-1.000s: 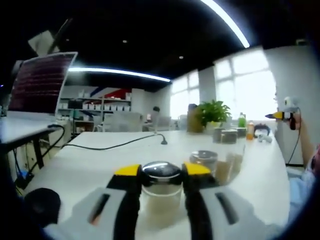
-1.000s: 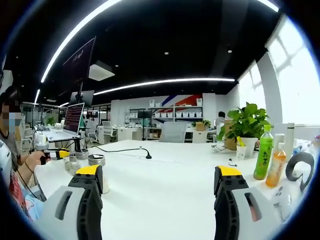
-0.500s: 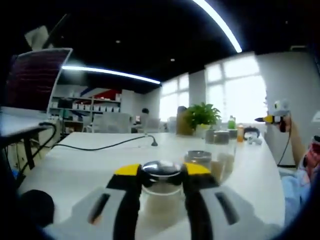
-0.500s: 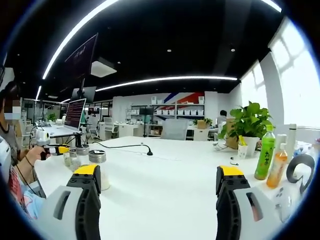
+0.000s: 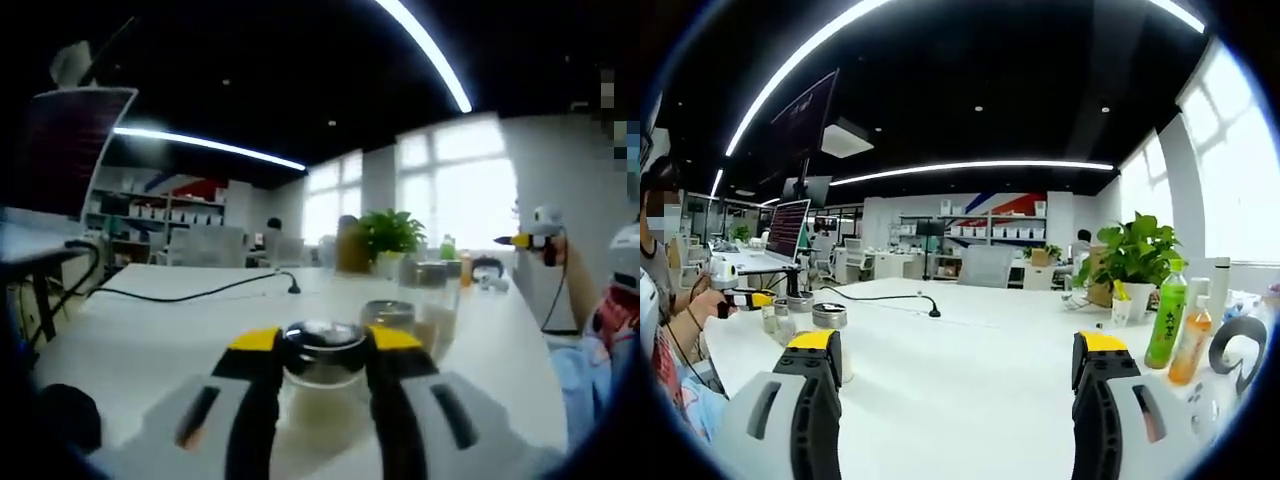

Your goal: Rotate the seasoning bottle until the label or dispensing opening points toward the visible target arrow and the bottle remains upright within the marked orientation range

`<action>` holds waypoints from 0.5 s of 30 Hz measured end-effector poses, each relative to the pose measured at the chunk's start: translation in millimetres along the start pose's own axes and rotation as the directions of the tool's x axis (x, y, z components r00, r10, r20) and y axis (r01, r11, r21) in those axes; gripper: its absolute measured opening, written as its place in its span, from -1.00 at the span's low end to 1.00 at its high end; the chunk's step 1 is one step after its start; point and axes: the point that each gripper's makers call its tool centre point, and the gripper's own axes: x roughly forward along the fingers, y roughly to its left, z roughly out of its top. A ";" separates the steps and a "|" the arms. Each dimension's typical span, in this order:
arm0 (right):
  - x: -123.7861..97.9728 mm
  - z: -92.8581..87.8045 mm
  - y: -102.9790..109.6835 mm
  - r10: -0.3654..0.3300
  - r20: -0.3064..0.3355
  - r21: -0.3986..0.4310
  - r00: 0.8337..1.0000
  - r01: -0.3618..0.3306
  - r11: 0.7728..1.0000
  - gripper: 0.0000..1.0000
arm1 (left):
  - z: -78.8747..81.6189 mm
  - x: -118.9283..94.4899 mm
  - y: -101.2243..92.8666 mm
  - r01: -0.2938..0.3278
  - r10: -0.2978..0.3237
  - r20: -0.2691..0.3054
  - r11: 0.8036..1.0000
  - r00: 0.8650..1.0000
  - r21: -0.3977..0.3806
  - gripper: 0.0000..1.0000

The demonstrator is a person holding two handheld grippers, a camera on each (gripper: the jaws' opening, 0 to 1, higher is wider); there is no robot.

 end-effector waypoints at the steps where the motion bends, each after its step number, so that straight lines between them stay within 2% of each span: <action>1: 0.0 0.7 -0.1 -0.002 0.002 -0.002 1.000 0.002 1.000 0.99 | -1.1 0.4 1.0 -0.007 0.007 -0.008 1.000 1.000 -0.008 -0.27; 2: -0.1 1.2 -0.4 -0.003 0.003 -0.002 1.000 0.003 1.000 0.99 | -3.1 1.2 4.2 -0.026 0.026 -0.023 1.000 0.999 -0.017 -0.12; 4: 0.0 1.6 0.0 0.000 0.003 -0.001 1.000 0.000 1.000 0.99 | 4.1 -0.6 7.6 -0.045 0.045 -0.002 0.999 0.999 -0.005 0.39; 5: 0.1 2.0 1.0 0.005 0.003 0.000 1.000 -0.005 1.000 0.99 | 10.4 -2.3 7.7 -0.052 0.052 0.018 0.999 0.998 -0.002 0.48; 7: 0.0 4.0 1.9 0.010 0.009 0.002 1.000 -0.010 1.000 0.99 | 19.7 -6.5 3.5 -0.053 0.053 0.027 0.999 0.998 0.009 0.38; 10: 0.7 5.0 1.6 0.001 0.008 -0.008 1.000 -0.001 1.000 0.99 | 32.4 -11.5 3.5 -0.097 0.097 0.045 0.995 0.994 0.017 0.42; 15: 0.6 4.0 1.6 -0.001 0.003 -0.006 1.000 0.001 1.000 0.99 | 49.0 -16.7 -4.0 -0.147 0.146 0.077 0.989 0.986 0.009 0.30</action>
